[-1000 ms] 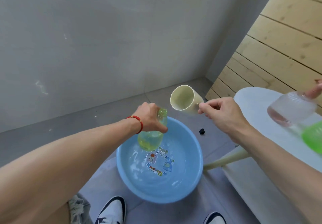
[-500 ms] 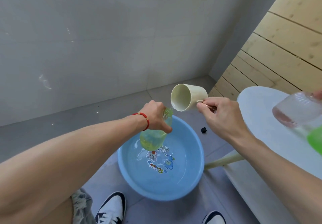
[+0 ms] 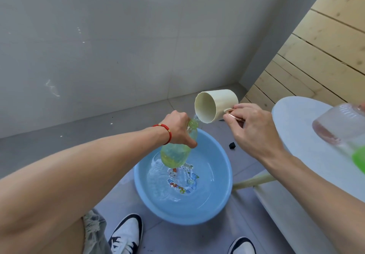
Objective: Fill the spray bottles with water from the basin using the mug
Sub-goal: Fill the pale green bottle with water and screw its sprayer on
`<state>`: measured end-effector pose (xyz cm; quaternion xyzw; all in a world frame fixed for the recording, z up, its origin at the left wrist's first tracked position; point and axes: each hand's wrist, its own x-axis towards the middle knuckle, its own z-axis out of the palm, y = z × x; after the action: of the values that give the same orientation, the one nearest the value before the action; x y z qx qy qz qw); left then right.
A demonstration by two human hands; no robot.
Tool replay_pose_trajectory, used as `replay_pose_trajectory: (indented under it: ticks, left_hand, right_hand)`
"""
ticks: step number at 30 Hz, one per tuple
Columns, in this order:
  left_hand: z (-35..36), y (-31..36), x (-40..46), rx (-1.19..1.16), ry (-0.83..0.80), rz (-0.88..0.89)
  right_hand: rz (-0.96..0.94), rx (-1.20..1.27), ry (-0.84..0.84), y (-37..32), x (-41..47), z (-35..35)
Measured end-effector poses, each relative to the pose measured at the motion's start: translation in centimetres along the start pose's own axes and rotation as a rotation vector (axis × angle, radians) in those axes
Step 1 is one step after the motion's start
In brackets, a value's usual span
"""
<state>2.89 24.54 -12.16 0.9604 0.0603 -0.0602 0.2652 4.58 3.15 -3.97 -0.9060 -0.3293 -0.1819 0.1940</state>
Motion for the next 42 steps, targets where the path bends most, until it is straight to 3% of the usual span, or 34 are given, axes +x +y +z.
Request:
replay_pose_trajectory:
  ticks: [17,31,35,37,40,42]
  left_hand:
    - [-0.1,-0.1,0.1,0.015,-0.012,0.007]
    - [0.2,-0.1,0.5,0.025,-0.047,0.014]
    - [-0.1,-0.3,0.5,0.036,-0.046,0.001]
    - [-0.1,-0.6,0.6,0.044,-0.043,-0.017]
    - [0.1,-1.3,0.6,0.068,-0.048,-0.042]
    - [0.4,-1.8,0.6,0.079,-0.058,-0.056]
  right_hand:
    - [-0.168,-0.109,0.009,0.6,-0.1,0.4]
    - [-0.448,-0.246,0.102,0.9,-0.5,1.1]
    - [-0.324,-0.185,0.077,1.2,-0.2,1.7]
    - [-0.147,-0.202,-0.035,2.3,0.0,3.0]
    - [0.098,-0.301,-0.421,4.0,-0.5,6.1]
    - [0.165,-0.376,-0.682,4.6,-1.8,8.2]
